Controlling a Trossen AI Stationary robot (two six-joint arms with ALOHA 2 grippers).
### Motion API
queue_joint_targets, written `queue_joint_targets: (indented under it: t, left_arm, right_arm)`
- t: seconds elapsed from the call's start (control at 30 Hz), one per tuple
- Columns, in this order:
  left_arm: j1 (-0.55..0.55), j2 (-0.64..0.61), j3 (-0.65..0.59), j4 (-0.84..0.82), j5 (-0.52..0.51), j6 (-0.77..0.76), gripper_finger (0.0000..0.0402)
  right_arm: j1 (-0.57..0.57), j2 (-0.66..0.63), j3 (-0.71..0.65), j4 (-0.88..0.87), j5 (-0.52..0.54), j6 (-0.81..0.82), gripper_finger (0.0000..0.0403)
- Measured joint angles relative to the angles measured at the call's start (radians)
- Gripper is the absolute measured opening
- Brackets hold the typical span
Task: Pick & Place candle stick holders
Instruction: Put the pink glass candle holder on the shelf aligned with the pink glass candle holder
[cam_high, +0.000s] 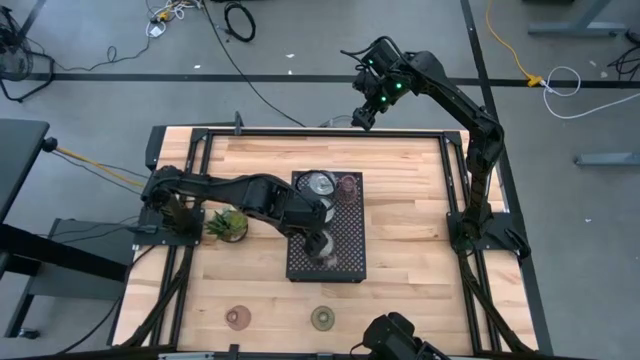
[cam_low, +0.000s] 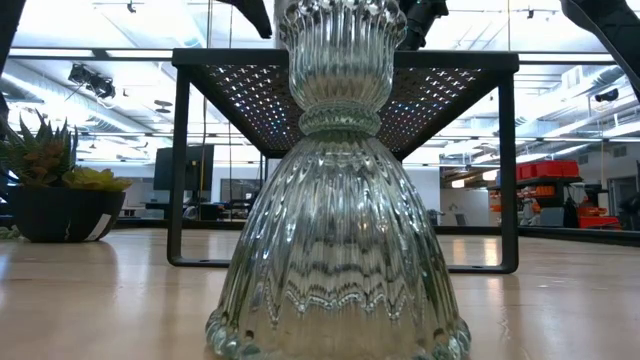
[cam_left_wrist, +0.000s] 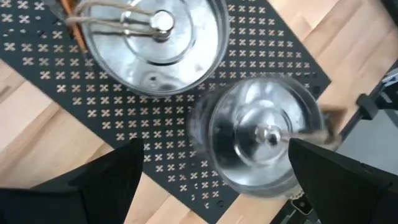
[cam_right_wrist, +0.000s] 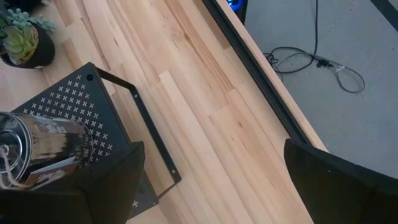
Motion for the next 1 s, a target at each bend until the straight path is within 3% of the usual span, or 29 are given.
queue_joint_targets:
  t: [0.57, 0.8, 1.0]
  left_arm:
    - [-0.009, -0.035, 0.0, -0.024, -0.039, 0.015, 0.0399]
    - [-0.048, -0.036, 0.0, -0.079, 0.076, 0.078, 0.0399]
    - [-0.104, -0.036, 0.0, -0.262, 0.121, 0.067, 0.0399]
  right_arm:
    - [0.0, 0.0, 0.0, -0.004, 0.0, 0.001, 0.0382]
    - [0.0, 0.0, 0.0, -0.005, 0.0, 0.011, 0.0382]
    - [0.0, 0.0, 0.0, -0.006, 0.0, 0.035, 0.0382]
